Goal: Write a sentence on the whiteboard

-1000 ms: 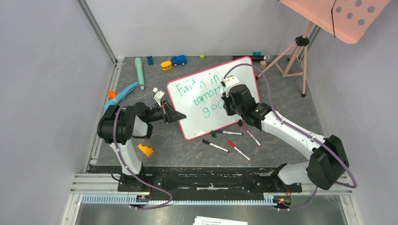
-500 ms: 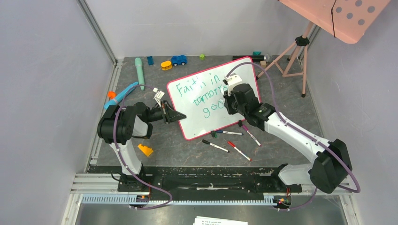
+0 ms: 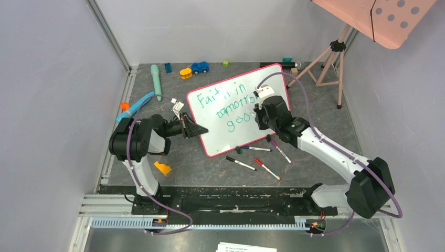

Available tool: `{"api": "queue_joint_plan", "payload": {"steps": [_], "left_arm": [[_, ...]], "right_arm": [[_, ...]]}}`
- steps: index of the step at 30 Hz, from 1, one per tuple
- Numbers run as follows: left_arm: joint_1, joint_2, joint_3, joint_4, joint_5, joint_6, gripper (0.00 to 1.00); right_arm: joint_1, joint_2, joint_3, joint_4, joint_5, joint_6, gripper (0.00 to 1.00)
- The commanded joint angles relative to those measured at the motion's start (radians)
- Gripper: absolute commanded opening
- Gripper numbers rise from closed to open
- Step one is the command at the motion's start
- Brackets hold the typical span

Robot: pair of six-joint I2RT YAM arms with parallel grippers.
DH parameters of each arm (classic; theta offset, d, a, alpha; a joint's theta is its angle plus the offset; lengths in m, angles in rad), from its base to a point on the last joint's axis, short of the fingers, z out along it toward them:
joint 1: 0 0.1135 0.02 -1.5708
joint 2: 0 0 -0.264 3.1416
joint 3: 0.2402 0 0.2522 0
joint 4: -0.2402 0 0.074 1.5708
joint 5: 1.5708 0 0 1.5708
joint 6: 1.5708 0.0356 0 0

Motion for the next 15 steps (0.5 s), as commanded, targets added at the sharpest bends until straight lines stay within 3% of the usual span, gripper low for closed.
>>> {"api": "queue_joint_plan", "payload": {"steps": [1,15], "left_arm": [[-0.016,-0.02,0.007,0.075,0.06,0.066,0.02],[-0.016,-0.022,0.006,0.075,0.059,0.066,0.02]], "right_arm": [[-0.009,-0.036,-0.008,0.022,0.022,-0.01,0.0],[-0.014,-0.033,-0.006,0.033,0.015,-0.025,0.0]]}}
